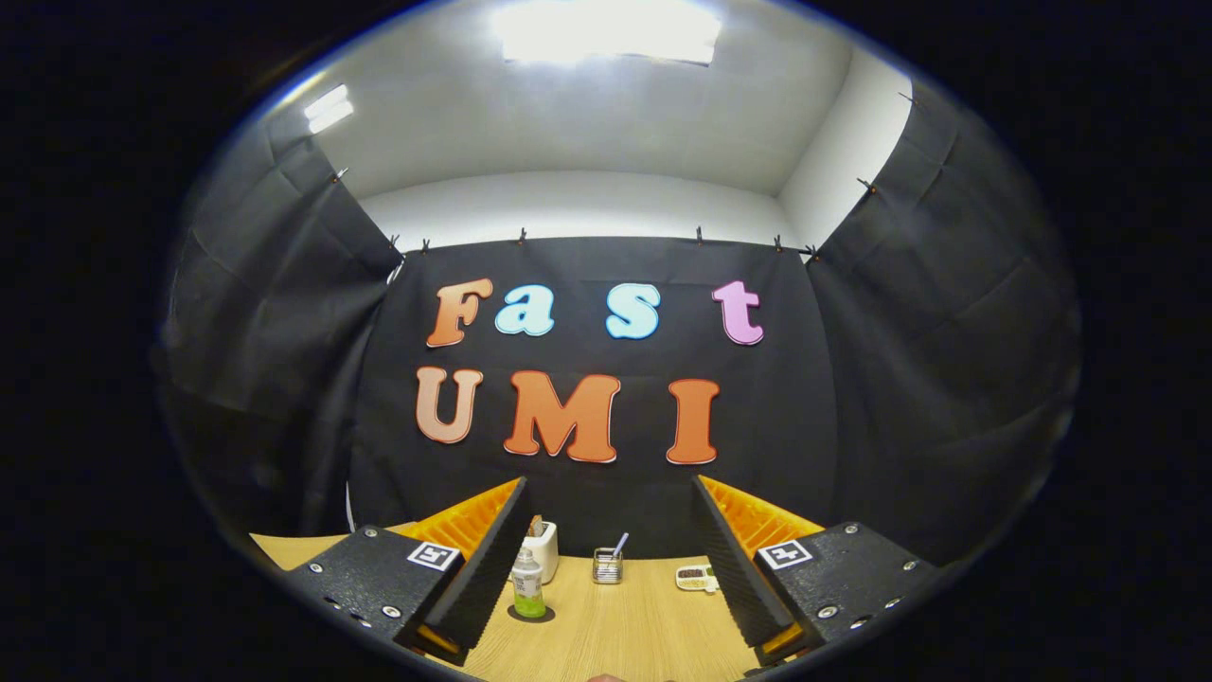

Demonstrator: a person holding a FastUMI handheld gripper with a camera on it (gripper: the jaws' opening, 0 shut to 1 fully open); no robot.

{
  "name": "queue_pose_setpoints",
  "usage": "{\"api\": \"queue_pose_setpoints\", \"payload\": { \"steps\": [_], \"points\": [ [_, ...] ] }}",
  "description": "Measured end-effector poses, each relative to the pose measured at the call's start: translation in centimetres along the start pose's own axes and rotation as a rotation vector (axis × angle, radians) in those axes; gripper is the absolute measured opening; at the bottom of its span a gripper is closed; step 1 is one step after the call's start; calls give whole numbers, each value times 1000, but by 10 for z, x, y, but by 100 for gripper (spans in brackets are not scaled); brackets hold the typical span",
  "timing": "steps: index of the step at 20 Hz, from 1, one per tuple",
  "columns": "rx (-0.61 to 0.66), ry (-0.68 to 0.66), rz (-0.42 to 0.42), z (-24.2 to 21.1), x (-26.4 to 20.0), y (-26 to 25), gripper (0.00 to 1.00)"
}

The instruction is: Take the bottle from table, then pour the juice into the cup, finally place the bottle on the coaster

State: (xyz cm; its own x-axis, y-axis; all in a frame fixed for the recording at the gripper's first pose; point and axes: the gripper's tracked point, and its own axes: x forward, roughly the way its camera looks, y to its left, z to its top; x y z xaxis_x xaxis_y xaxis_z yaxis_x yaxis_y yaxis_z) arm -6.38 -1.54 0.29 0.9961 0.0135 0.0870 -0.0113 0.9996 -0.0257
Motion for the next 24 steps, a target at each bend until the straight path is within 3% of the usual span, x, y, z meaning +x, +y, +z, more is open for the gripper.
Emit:
{"api": "queue_pose_setpoints", "payload": {
  "steps": [12, 24],
  "points": [
    [-35, 14, 43, 0, 22, 37, 99],
    [-2, -6, 48, 14, 16, 39, 98]
  ]
}}
